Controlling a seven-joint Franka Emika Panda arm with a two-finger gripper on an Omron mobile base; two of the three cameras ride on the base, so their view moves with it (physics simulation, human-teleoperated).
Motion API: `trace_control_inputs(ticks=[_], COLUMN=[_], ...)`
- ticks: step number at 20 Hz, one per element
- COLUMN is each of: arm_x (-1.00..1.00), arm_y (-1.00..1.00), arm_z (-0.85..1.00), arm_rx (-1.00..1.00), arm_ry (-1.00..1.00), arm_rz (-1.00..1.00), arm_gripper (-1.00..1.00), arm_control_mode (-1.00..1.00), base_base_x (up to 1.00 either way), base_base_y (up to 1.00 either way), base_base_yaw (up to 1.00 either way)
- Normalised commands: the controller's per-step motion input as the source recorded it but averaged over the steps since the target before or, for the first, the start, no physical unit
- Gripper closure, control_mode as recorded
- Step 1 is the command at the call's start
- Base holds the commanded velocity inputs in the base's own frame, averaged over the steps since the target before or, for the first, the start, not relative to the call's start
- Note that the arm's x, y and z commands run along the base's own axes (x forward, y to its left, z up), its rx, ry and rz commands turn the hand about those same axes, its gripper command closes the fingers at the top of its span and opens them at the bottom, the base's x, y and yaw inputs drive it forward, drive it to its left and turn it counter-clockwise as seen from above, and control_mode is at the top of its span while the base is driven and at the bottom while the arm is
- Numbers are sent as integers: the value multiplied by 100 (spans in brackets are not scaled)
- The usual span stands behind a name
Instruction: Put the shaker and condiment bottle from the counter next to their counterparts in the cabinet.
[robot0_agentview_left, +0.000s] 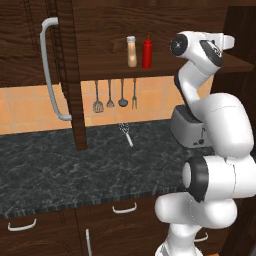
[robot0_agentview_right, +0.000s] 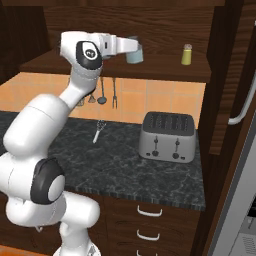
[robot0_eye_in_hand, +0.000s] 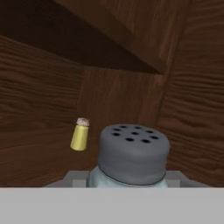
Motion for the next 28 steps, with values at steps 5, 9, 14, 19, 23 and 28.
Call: trace_control_inputs(ticks=[5,9,14,19,23,28], arm_x=[46,34,20,22,28,30], arm_y=[-17,-27,-32,-21,-20,-20], arm_z=[-16,-12,0,-4,-12,-18], arm_rx=[2,8,8,2,3,2], arm_ry=[-3,-7,-7,-1,0,-2], arm_rz=[0,0,0,0,0,0], arm_gripper=[100,100,100,100,100,100], arm_control_mode=[-100,-100,-100,-100,-100,-100], base_base_x=[0,0,0,0,0,0], base_base_y=[0,0,0,0,0,0], base_base_yaw=[0,0,0,0,0,0])
